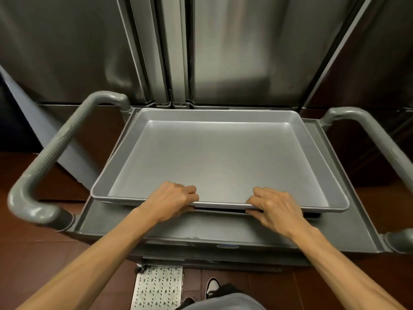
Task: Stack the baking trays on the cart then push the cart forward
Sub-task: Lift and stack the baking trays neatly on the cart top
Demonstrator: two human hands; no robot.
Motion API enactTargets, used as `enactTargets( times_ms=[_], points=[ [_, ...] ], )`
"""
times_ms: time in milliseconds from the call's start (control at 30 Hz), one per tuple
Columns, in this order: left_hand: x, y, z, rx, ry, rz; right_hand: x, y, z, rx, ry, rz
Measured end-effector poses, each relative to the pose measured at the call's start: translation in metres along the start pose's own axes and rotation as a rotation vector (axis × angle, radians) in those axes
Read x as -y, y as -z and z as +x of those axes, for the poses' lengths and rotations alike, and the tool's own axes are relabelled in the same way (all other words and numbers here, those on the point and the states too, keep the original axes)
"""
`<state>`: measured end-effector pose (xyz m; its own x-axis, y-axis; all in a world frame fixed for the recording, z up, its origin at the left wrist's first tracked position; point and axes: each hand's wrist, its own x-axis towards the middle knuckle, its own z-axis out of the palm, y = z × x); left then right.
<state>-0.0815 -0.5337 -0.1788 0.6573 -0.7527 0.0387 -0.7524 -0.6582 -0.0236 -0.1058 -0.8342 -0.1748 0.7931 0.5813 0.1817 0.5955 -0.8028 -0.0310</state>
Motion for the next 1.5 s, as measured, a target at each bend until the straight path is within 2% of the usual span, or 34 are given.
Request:
enactTargets(
  times_ms=[200, 367, 567, 733, 800, 900, 1133, 1333, 1500],
  points=[
    [0.002, -0.009, -0.005, -0.092, -0.017, -0.043, 0.005, -0.002, 0.001, 0.046, -0.055, 0.078],
    [0.002, -0.012, -0.002, -0.162, -0.041, -0.082, 0.006, -0.005, -0.002, 0.018, -0.069, 0.100],
    [0.003, -0.022, -0.005, -0.072, 0.034, -0.062, 0.010, -0.033, -0.007, 0.024, -0.112, 0.254],
    [0.001, -0.026, -0.015, -0.124, 0.062, -0.076, 0.005, -0.045, -0.014, 0.062, -0.131, 0.393],
    [0.001, -0.027, -0.014, -0.107, 0.081, -0.080, 0.005, -0.046, -0.016, 0.109, -0.097, 0.345],
    [-0.002, -0.032, -0.013, 0.002, 0.112, -0.092, 0.014, -0.053, -0.012, 0.191, -0.053, 0.223],
    [-0.017, -0.039, -0.006, 0.017, 0.228, -0.056, 0.024, -0.059, 0.000, 0.103, -0.221, 0.130],
    [-0.022, -0.037, 0.003, 0.004, 0.185, -0.063, 0.008, -0.056, -0.008, 0.041, -0.193, 0.164],
    [-0.040, -0.042, 0.023, -0.007, 0.149, -0.108, -0.022, -0.051, -0.018, 0.055, -0.236, 0.207]
  ],
)
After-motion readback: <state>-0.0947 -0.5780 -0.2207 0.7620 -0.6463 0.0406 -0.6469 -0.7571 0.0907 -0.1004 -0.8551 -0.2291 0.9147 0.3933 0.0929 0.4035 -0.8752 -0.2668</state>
